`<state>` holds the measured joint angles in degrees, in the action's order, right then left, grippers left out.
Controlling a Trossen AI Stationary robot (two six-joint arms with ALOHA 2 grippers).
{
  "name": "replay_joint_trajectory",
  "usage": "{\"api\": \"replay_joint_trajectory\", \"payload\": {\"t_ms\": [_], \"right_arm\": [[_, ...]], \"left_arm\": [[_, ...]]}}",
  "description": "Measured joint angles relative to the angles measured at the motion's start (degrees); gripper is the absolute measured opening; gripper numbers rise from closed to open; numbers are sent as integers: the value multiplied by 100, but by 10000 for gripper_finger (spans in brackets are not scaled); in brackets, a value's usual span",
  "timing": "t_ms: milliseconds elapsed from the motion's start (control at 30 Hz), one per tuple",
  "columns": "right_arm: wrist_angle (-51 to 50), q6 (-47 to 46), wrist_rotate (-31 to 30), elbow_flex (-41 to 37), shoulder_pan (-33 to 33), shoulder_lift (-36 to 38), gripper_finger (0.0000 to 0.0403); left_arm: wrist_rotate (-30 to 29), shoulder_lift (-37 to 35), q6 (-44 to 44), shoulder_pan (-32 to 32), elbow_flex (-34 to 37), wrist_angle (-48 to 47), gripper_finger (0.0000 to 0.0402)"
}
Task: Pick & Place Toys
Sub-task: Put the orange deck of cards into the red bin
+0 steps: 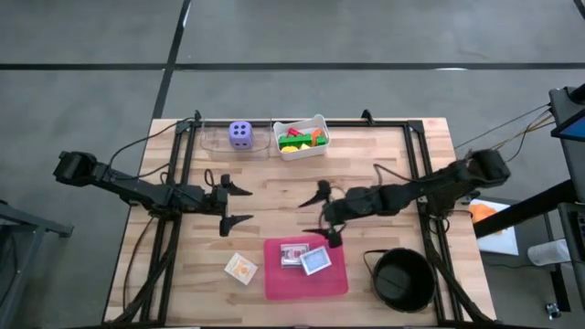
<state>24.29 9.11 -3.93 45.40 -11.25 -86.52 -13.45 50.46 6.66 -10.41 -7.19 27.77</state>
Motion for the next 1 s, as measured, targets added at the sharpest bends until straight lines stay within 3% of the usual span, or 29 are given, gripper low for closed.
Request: {"api": "replay_joint_trajectory", "payload": {"t_ms": [167, 333, 533, 700, 1000], "right_arm": [[378, -33, -67, -737, 59, 677, 330], [420, -18, -136, -1218, 59, 1090, 330], [442, -28, -144, -1548, 59, 1237, 330], [494, -34, -145, -1612, 59, 1199, 330], [595, -100, -145, -1615, 59, 1176, 330]], "left_arm": [[108, 17, 421, -126, -160, -558, 384], [420, 77, 717, -687, -409, -878, 391], [263, 242, 1612, -1417, -1131, -2265, 398], [320, 788, 2061, -1747, -1849, -2918, 399], [357, 2220, 2085, -2110, -3075, -4330, 400]]}}
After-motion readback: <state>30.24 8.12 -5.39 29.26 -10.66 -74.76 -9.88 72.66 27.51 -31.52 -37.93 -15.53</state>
